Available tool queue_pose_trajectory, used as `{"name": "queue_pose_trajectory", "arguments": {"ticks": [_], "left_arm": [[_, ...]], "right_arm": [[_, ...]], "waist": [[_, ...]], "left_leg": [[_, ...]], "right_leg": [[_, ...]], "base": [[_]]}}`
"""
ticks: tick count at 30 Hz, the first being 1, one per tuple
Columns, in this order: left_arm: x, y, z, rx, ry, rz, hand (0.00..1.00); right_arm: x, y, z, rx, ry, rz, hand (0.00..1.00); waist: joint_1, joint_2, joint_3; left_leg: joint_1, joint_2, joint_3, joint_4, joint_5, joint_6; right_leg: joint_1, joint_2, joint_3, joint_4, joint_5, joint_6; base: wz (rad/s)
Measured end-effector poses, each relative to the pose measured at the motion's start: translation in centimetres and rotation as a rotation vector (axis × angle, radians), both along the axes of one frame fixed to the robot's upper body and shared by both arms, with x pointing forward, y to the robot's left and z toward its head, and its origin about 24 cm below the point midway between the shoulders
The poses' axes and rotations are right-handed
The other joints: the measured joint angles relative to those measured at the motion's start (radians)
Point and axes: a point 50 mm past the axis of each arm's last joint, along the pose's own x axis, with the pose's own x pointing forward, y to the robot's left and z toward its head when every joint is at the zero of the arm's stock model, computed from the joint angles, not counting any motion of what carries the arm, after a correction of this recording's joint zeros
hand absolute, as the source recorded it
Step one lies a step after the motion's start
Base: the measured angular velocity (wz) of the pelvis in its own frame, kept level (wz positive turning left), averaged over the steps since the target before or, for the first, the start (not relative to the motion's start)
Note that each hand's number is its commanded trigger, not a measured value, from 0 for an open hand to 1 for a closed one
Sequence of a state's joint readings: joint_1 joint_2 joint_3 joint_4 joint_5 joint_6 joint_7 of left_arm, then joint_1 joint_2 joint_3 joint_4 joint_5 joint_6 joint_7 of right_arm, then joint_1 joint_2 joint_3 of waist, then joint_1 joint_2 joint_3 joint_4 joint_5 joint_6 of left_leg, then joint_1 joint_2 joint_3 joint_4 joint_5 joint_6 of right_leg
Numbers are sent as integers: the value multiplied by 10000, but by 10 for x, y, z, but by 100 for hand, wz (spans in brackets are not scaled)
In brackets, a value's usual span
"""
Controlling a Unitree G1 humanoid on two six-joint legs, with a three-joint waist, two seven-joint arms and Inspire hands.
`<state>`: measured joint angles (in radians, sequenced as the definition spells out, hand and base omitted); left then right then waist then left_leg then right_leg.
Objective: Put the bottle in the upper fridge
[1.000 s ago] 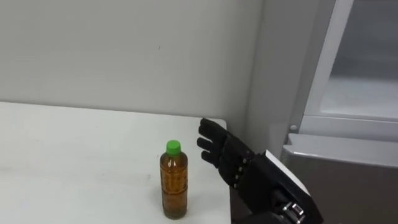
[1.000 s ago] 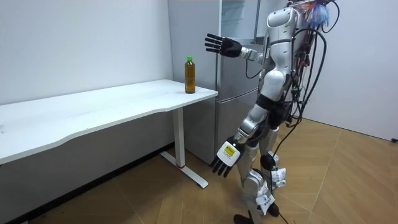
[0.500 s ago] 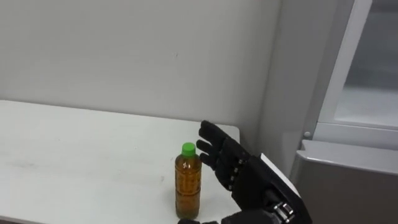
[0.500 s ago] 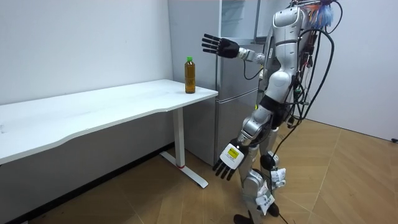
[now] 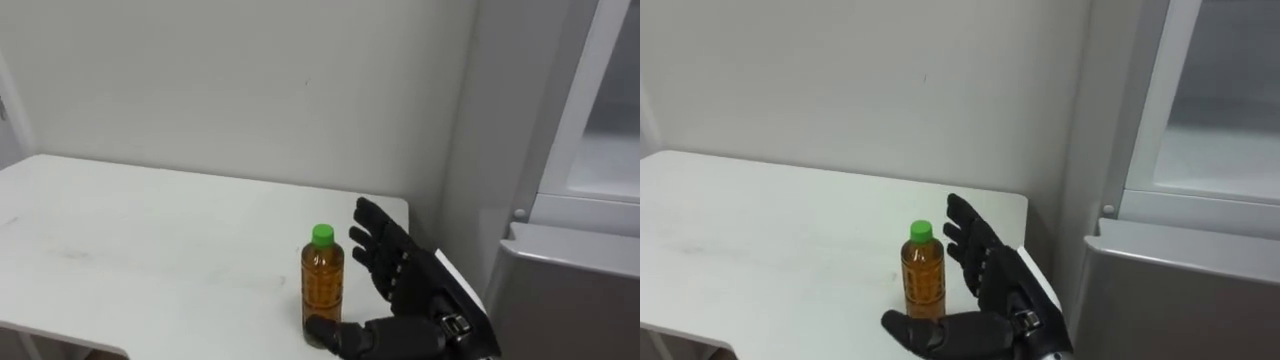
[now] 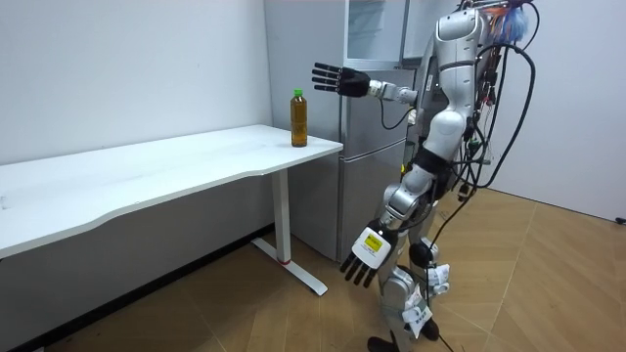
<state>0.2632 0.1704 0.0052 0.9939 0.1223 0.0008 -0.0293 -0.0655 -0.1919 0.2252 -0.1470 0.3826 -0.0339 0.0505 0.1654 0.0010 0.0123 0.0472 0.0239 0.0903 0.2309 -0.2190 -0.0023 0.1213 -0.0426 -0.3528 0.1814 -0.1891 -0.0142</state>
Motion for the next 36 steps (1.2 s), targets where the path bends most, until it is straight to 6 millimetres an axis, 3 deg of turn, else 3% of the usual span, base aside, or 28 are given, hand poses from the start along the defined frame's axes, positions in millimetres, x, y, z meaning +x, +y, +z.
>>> {"name": "queue_pose_trajectory", "arguments": {"ticks": [8,14,22,29,36], "left_arm": [[-1,0,0,222,30,37,0],[4,-1,0,224,-132,15,0],[6,-5,0,312,-197,-3,0],[4,-6,-1,317,48,-35,0],[2,-5,-2,340,284,-148,0]], "right_arm": [[7,-10,3,-427,-273,-1943,0],[9,-7,7,-344,-558,-2821,0],[11,-11,-3,-738,-205,-3555,0],[22,-11,-22,-1424,464,-3928,0],[34,-11,-26,-1724,697,-4175,0]], "waist": [[54,-156,-75],[55,-146,-31],[72,-31,39],[69,-26,31],[84,-54,10]], "left_leg": [[-4,-154,-108,-82,61,90],[1,-186,-132,-104,79,123],[-52,-180,-159,-104,79,138],[-125,-224,-388,-103,98,165],[-182,-311,-659,-87,148,183]], "right_leg": [[-26,-87,-81,29,-83,104],[23,-140,-205,48,-70,128],[24,-227,-335,70,-69,131],[18,-202,-573,65,-63,144],[18,-224,-668,38,-67,151]], "base": [[4],[4],[3],[7],[9]]}}
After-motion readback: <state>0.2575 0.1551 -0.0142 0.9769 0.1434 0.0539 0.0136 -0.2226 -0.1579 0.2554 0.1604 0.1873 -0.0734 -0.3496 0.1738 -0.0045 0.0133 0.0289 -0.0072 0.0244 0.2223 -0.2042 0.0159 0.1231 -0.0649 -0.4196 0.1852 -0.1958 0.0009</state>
